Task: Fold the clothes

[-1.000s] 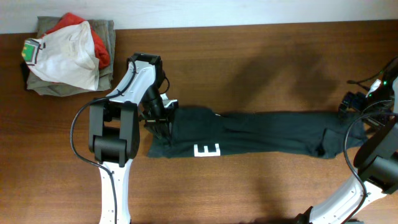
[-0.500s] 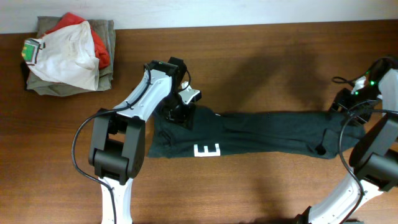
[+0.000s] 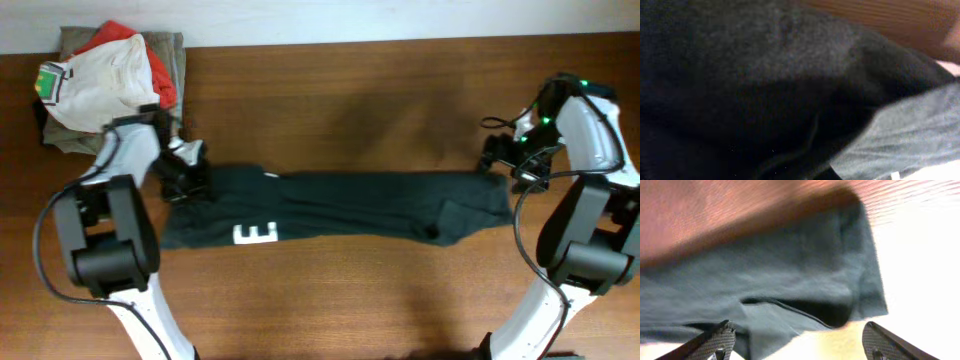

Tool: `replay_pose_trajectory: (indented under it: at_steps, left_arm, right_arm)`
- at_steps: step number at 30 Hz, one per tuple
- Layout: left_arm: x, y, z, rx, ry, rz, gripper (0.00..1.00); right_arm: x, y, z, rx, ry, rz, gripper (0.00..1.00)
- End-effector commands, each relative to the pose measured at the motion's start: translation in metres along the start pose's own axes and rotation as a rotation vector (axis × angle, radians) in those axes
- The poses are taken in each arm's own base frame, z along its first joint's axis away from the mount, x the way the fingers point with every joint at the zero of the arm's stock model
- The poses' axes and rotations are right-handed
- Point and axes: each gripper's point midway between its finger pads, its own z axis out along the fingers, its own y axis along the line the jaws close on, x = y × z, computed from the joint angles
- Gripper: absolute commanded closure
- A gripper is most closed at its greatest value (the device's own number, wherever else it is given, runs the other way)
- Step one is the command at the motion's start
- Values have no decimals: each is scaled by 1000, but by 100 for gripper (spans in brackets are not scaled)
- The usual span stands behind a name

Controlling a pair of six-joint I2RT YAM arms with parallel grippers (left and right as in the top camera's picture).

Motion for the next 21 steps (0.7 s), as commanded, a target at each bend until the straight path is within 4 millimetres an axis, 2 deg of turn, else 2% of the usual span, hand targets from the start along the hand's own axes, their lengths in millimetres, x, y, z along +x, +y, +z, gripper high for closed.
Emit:
replay_pose_trajectory:
  at_steps: [1, 2, 4, 7, 9, 13, 14, 16, 18, 20, 21]
  left_arm:
    - [2, 63, -2, -140, 12, -123, 89]
    - [3, 66, -3, -139, 13, -133, 88]
    - [3, 66, -3, -138, 12, -133, 81]
    - [3, 66, -3, -139, 13, -130, 81]
    - [3, 66, -3, -139, 15, -130, 81]
    - [6, 66, -3, -137, 28, -125, 81]
    - [6, 66, -3, -138, 27, -125, 81]
    - [6, 66, -3, -138, 26, -125, 81]
    - [6, 66, -3, -138, 26, -125, 81]
    - [6, 66, -3, -137, 26, -125, 81]
    - [6, 66, -3, -138, 26, -125, 81]
  right_arm:
    - [20, 32, 9, 6, 71, -98, 16]
    - [23, 42, 11, 12, 76, -128, 16]
    - [28, 60, 17, 58, 78, -200, 23]
    - [16, 58, 20, 181, 16, -257, 23]
    - [1, 48, 17, 227, -40, -248, 23]
    - [-8, 33, 18, 221, -64, -212, 23]
    - [-9, 31, 22, 221, -63, -234, 23]
    - [-5, 24, 47, 224, -51, -262, 22]
    - [-3, 18, 60, 227, -47, -260, 22]
    - [-5, 18, 60, 226, -54, -261, 23]
    - [-8, 19, 60, 224, -69, -262, 29]
